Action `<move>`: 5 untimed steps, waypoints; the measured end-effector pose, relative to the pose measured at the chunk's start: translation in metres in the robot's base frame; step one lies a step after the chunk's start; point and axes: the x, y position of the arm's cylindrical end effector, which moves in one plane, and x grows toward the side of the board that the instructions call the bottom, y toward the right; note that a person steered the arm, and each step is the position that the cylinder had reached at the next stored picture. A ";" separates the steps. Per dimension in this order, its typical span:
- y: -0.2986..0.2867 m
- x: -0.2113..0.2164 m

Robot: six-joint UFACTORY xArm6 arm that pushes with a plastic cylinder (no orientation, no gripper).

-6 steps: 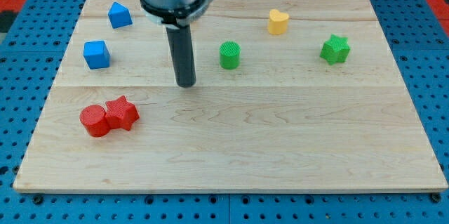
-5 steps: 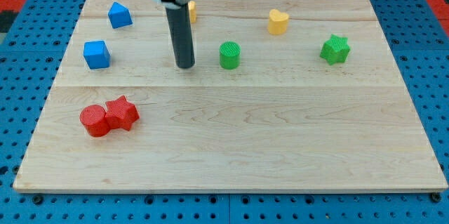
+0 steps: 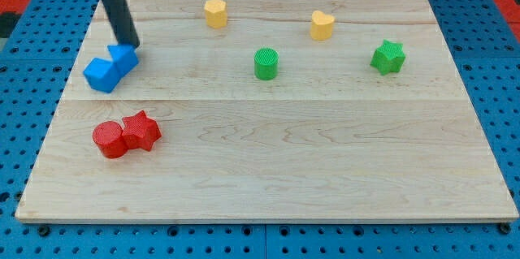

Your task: Push the blue triangle into the red star

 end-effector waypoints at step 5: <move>0.028 0.095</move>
